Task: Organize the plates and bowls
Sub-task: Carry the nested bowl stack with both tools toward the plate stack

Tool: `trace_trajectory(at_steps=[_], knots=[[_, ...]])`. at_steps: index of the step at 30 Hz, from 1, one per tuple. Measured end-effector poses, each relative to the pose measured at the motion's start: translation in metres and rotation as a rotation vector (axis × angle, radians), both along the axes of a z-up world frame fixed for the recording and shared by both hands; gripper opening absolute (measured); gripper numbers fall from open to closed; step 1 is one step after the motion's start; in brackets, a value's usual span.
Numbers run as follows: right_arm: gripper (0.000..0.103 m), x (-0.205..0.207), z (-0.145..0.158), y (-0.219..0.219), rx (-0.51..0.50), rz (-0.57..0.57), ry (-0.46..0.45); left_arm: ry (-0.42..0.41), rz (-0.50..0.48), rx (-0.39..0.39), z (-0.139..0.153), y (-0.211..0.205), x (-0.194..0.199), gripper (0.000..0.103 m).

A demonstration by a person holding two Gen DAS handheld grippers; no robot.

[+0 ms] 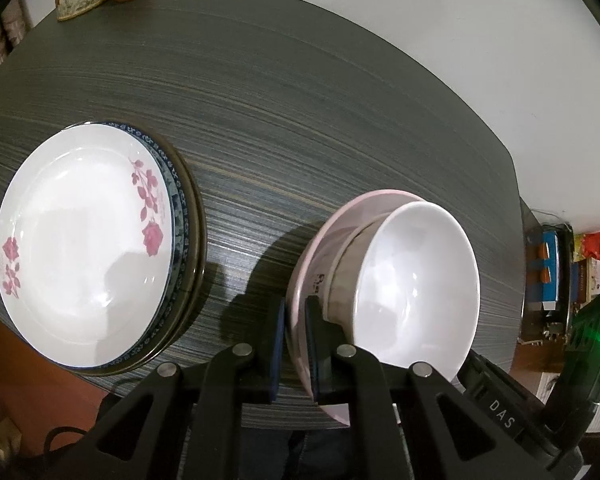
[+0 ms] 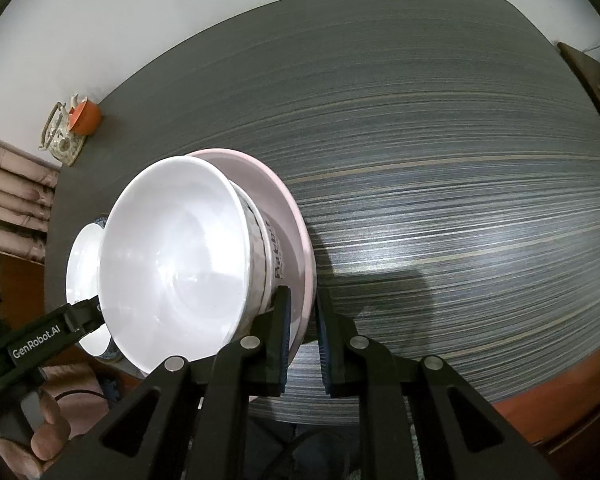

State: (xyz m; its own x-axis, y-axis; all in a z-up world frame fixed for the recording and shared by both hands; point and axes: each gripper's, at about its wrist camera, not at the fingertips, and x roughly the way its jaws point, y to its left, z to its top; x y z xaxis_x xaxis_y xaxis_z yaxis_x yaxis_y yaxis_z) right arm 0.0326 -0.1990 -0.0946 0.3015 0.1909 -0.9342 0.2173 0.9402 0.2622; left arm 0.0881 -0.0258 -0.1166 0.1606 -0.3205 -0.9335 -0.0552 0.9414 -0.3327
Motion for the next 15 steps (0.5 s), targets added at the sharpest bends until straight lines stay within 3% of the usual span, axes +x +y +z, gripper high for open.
trace_trajectory(at_steps=[15], knots=[[0.014, -0.003, 0.012, 0.001, -0.004, 0.003, -0.031, -0.035, 0.014, -0.010, 0.018, 0.012, -0.002, 0.008]])
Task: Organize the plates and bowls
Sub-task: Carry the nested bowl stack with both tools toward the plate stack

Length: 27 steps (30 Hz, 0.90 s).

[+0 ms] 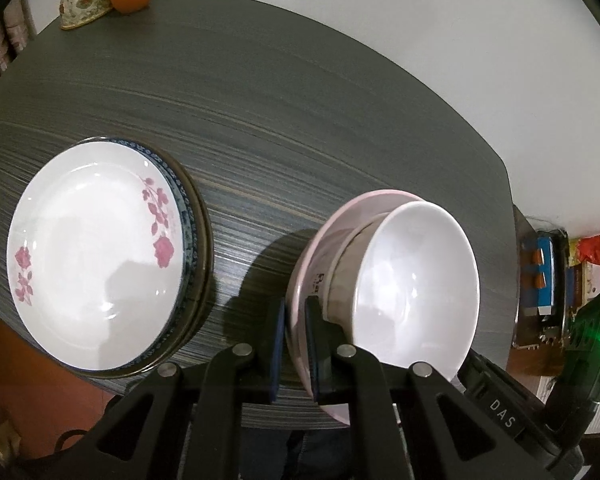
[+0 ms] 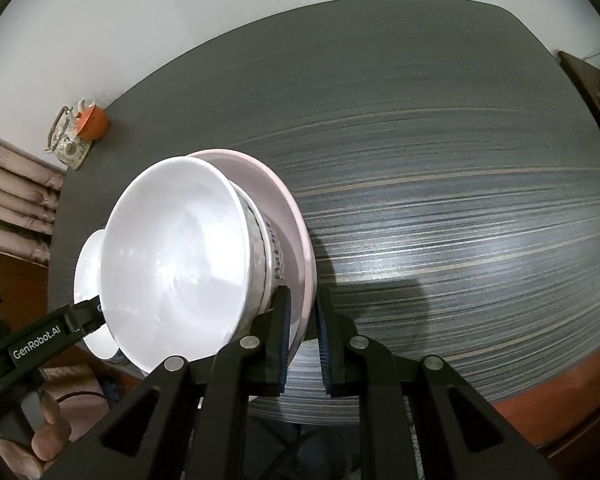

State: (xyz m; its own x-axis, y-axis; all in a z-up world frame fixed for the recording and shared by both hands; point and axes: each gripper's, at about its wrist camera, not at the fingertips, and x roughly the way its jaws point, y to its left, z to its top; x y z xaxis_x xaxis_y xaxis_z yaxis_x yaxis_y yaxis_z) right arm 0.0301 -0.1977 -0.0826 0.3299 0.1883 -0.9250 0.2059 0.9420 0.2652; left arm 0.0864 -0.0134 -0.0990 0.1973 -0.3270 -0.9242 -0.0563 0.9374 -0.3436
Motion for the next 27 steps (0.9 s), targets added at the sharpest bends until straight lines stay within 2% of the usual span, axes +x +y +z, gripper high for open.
trace_trajectory(at_steps=[12, 27], knots=[[0.014, 0.006, 0.023, 0.018, -0.011, 0.058, -0.037, -0.047, 0.079, 0.000, 0.023, 0.038, -0.001, 0.008], [0.014, 0.022, 0.042, 0.091, -0.005, 0.196, -0.067, -0.087, 0.228, 0.035, 0.044, 0.118, -0.007, 0.008]])
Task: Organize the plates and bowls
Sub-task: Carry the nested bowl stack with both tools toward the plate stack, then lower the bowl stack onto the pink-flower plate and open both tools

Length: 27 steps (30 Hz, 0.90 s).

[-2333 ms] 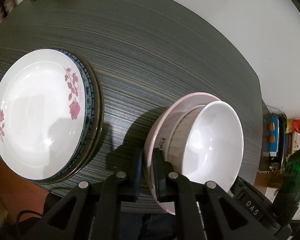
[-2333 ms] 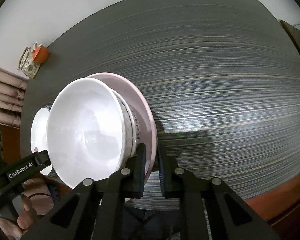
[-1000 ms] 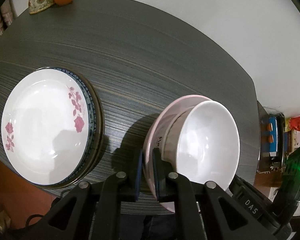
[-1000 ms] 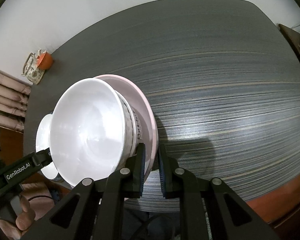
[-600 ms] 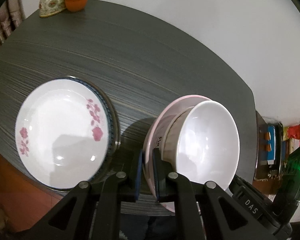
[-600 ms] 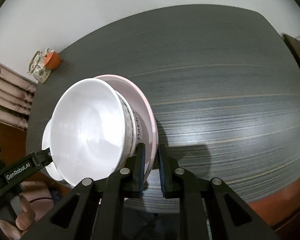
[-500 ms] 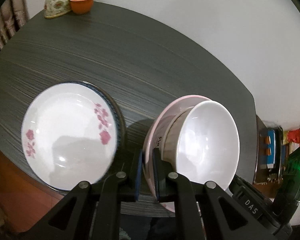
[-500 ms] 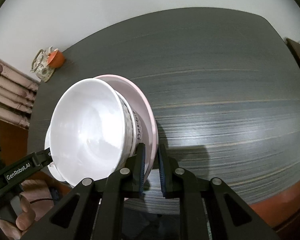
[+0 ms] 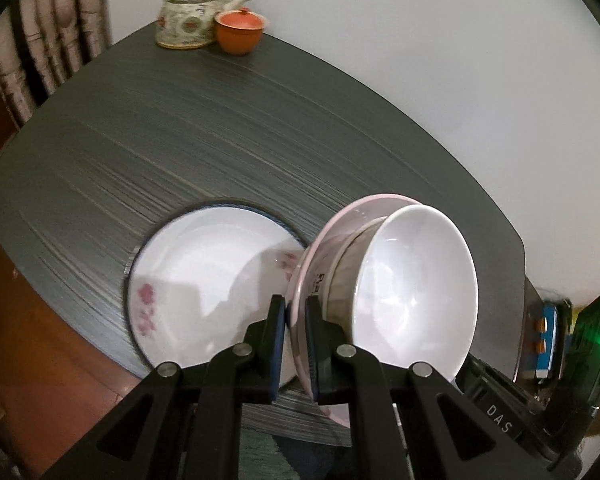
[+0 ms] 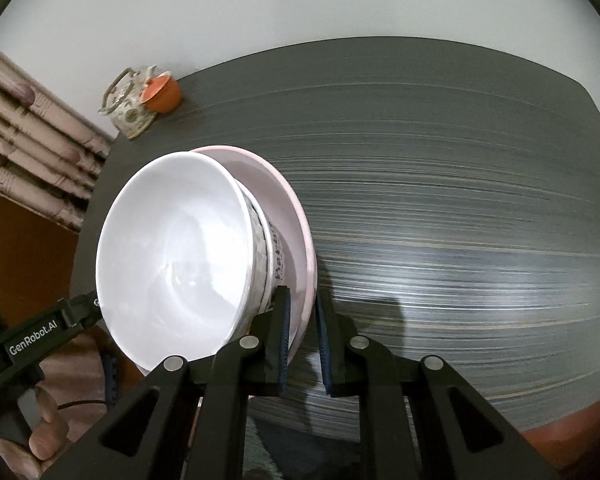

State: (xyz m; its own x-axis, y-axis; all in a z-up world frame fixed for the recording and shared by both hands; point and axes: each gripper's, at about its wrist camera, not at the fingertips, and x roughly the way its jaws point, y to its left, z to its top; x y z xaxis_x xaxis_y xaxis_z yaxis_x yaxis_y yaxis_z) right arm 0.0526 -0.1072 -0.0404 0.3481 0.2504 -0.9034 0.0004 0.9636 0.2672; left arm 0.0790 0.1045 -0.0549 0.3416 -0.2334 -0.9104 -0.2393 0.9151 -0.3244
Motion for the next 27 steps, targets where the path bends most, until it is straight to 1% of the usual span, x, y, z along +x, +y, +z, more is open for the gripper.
trace_trajectory(at_steps=[7, 13, 16, 19, 27], knots=[[0.014, 0.007, -0.001, 0.038, 0.001, 0.060, 0.002, 0.009, 0.066, 0.001, -0.004, 0.037, -0.008, 0.008], [0.014, 0.010, -0.013, 0.072, -0.001, 0.108, 0.028, 0.029, 0.111, 0.000, -0.011, 0.066, -0.018, 0.008], [0.014, 0.010, -0.018, 0.084, -0.003, 0.121, 0.038, 0.036, 0.121, -0.001, -0.014, 0.067, -0.022, 0.008], [0.014, 0.007, -0.022, 0.089, -0.005, 0.127, 0.045, 0.044, 0.129, -0.007, -0.018, 0.081, -0.023, 0.008], [0.014, 0.012, -0.030, 0.100, -0.022, 0.131, 0.049, 0.050, 0.142, -0.021, -0.024, 0.084, -0.023, 0.008]])
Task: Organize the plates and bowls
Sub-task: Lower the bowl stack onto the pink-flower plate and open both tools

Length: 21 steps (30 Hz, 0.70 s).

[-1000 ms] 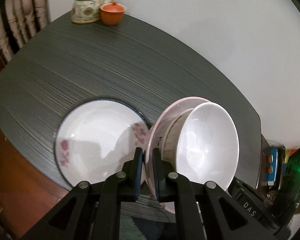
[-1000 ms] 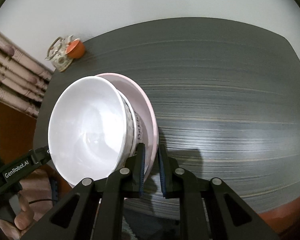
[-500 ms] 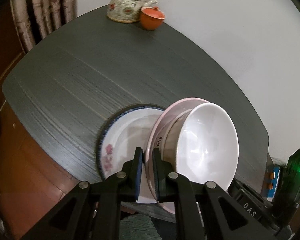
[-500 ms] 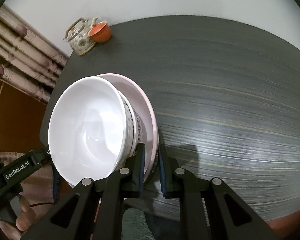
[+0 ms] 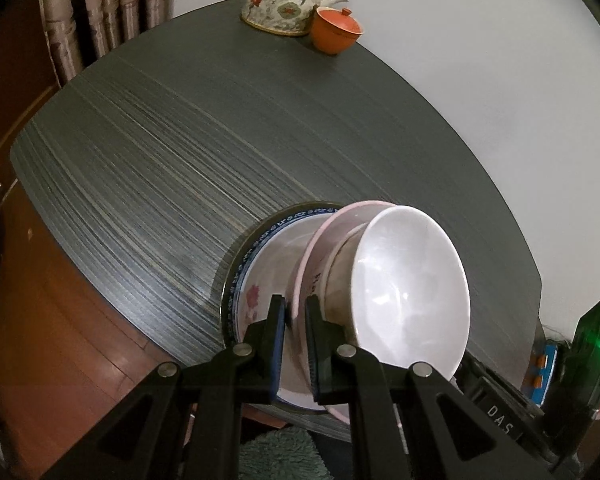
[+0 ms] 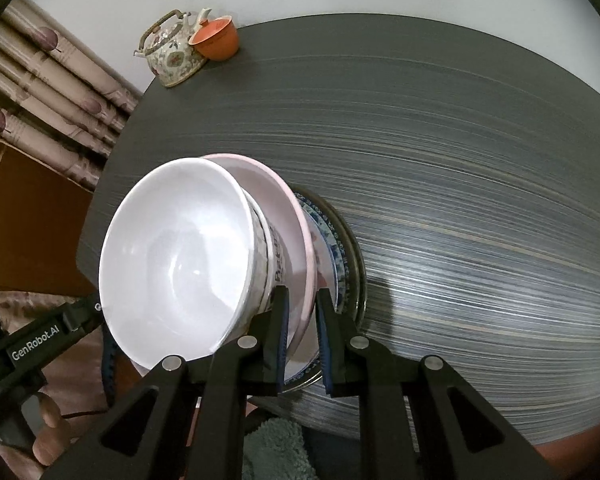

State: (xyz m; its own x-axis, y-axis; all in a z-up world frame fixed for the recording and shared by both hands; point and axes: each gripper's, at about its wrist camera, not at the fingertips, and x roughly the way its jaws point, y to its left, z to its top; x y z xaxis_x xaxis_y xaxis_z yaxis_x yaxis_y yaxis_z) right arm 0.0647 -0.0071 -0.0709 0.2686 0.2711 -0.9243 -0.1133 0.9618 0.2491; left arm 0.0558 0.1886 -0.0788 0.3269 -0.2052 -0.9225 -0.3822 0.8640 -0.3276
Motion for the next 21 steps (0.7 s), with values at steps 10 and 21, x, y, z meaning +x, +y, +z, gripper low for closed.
trace_trajectory(at_steps=[10, 21], knots=[[0.015, 0.0014, -0.0012, 0.0061, -0.015, 0.007, -0.012, 0.004, 0.004, 0.011, -0.0046, 0.0020, -0.0017, 0.008], [0.016, 0.0010, -0.0044, 0.0079, -0.012, 0.018, 0.002, 0.001, 0.012, -0.007, -0.0062, 0.0060, -0.0007, 0.009]])
